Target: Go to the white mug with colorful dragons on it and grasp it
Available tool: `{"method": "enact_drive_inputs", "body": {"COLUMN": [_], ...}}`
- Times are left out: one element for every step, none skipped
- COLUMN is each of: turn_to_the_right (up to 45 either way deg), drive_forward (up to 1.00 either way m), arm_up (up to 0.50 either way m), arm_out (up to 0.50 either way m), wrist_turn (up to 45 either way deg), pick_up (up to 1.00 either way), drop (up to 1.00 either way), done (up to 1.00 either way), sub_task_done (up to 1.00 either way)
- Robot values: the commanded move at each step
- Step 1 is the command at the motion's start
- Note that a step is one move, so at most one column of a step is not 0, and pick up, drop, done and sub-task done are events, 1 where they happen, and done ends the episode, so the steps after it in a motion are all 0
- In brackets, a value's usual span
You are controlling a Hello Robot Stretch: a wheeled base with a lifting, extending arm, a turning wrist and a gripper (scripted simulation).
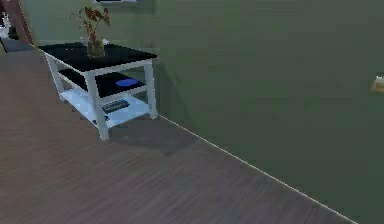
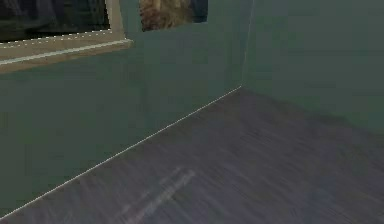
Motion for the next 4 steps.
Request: {"method": "enact_drive_inputs", "body": {"turn_to_the_right": [42.0,0.0,-45.0,-39.0], "drive_forward": [0.0,0.05,0.0,0.0], "arm_up": [0.0,0.0,0.0,0.0], "arm_out": [0.0,0.0,0.0,0.0], "wrist_turn": [0.0,0.0,0.0,0.0], "pick_up": [0.0,0.0,0.0,0.0], "drop": [0.0,0.0,0.0,0.0], "done": [0.0,0.0,0.0,0.0], "sub_task_done": [0.0,0.0,0.0,0.0]}}
